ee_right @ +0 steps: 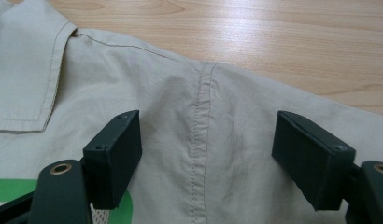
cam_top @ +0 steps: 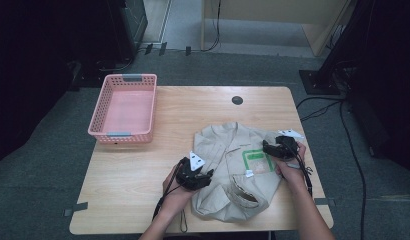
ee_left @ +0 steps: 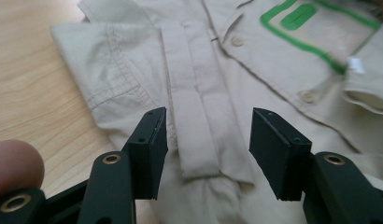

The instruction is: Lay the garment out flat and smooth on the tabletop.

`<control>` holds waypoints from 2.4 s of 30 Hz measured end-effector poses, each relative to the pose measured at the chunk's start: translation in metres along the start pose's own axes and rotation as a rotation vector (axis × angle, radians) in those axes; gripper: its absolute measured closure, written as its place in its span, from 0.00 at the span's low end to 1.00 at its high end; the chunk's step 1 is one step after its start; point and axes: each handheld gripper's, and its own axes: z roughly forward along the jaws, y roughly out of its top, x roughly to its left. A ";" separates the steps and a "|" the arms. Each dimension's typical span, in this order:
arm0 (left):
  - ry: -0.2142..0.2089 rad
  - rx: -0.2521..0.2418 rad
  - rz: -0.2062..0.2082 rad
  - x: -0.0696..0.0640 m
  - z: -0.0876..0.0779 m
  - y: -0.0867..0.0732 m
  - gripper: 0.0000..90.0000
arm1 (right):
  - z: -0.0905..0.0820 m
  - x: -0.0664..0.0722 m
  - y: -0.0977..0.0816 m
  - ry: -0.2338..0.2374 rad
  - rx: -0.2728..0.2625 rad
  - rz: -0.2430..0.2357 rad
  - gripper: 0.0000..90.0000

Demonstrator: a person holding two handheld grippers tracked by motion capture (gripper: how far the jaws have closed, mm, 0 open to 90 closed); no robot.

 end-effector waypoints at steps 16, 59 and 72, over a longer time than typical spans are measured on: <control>0.131 -0.048 -0.053 0.011 -0.014 -0.029 0.90 | -0.004 -0.004 -0.004 0.020 0.002 -0.017 0.27; 0.122 -0.228 -0.520 0.080 -0.056 -0.064 0.53 | -0.017 -0.040 -0.014 0.029 0.003 -0.027 0.27; 0.189 -0.171 -0.300 0.042 -0.029 -0.035 0.89 | -0.017 -0.040 -0.014 0.029 0.004 -0.027 0.27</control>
